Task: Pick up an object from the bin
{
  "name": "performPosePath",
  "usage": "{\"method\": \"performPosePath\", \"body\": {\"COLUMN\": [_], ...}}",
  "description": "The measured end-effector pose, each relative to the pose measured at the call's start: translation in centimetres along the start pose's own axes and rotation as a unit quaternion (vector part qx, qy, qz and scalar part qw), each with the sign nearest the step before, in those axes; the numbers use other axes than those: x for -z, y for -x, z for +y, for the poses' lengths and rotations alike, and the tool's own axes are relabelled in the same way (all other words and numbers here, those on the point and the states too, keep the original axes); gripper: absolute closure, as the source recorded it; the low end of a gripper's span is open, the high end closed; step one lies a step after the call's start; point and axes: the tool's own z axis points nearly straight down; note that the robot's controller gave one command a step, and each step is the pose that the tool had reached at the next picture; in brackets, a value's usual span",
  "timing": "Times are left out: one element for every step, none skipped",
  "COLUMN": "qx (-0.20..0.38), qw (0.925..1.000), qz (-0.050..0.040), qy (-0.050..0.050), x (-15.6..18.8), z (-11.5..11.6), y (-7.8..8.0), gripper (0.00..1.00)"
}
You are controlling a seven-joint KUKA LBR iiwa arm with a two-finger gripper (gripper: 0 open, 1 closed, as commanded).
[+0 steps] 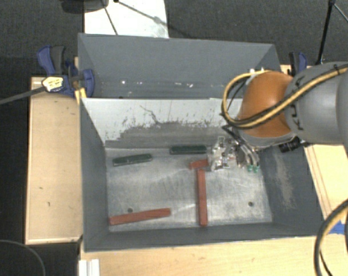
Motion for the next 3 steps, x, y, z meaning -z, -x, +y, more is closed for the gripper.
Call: {"method": "performPosePath", "body": {"qx": [0.001, 0.001, 0.064], "qw": [0.9999, 0.9999, 0.998], "qz": [0.0114, 0.0109, -0.0007], "qy": [0.0, 0.0, 0.002], "x": [-0.4, -0.3, -0.1], "z": [0.1, 0.1, 6.8], "y": [-0.6, -0.5, 0.9], "gripper": [0.0, 0.0, 1.0]}}
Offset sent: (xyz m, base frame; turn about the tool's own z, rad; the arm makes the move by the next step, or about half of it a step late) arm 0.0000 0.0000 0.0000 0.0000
